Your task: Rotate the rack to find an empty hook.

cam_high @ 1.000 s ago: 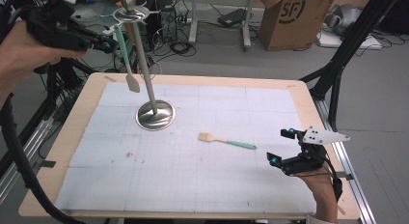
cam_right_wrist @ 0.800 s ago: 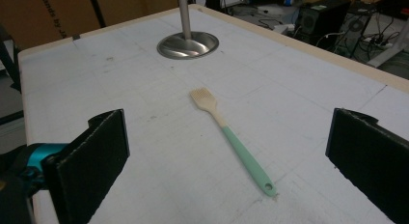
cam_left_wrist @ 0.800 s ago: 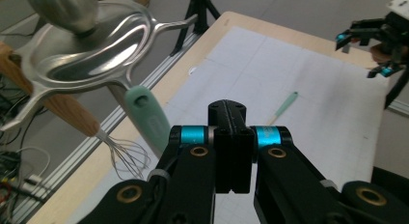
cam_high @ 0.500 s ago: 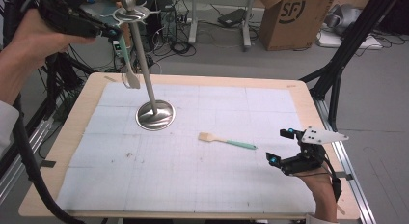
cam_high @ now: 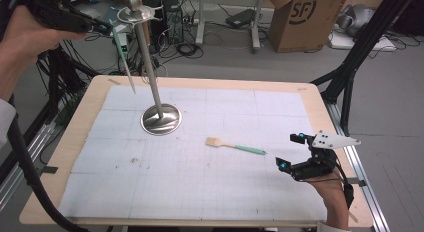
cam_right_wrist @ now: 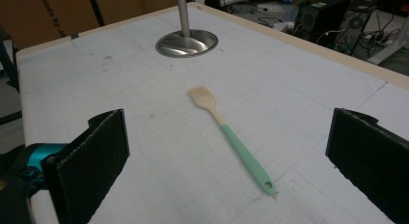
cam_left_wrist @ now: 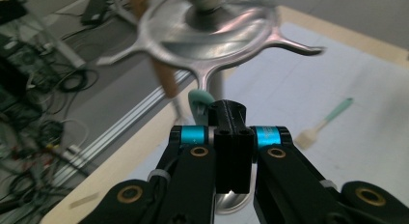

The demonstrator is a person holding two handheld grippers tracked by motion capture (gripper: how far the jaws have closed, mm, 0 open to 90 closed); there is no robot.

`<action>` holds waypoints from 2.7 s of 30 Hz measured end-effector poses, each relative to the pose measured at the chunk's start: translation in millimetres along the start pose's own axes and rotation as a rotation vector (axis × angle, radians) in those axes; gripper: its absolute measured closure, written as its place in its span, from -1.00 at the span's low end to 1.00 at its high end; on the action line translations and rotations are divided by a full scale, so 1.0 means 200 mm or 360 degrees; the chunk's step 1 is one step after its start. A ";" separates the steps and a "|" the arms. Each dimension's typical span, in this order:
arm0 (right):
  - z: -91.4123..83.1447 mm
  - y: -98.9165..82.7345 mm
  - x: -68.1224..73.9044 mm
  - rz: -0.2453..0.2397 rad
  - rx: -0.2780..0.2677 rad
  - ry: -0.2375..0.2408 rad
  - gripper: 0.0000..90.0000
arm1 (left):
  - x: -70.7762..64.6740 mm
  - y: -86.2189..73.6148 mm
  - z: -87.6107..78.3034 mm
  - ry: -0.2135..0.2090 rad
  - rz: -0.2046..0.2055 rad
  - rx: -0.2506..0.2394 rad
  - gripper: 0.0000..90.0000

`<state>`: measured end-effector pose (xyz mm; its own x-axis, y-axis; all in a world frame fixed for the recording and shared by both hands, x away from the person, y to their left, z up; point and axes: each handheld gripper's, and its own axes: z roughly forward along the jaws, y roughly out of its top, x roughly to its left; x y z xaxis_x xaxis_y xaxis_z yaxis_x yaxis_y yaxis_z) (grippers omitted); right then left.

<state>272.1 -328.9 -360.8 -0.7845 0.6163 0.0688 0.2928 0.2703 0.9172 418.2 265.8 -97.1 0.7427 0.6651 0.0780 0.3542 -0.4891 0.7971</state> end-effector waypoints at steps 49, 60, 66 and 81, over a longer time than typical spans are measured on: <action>-0.02 0.00 0.00 -0.0002 -0.0017 -0.0003 -0.99 | -0.24 0.16 0.06 -0.0066 0.0072 0.0016 1.00; -0.01 -0.01 -0.01 0.0007 -0.0007 -0.0006 -0.99 | -0.15 0.11 0.01 -0.0058 0.0072 0.0023 1.00; -0.01 -0.01 -0.01 0.0008 -0.0007 -0.0008 -0.99 | -0.14 0.09 -0.02 -0.0043 0.0065 0.0031 1.00; -0.02 -0.01 -0.01 0.0013 -0.0013 -0.0006 -0.99 | -0.06 0.07 -0.02 0.0044 0.0016 0.0046 1.00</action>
<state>271.1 -332.8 -361.2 -0.7803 0.6209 0.0747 0.2943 0.2591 0.9199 413.0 253.5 -84.7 0.7306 0.6750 0.1029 0.3633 -0.5118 0.7785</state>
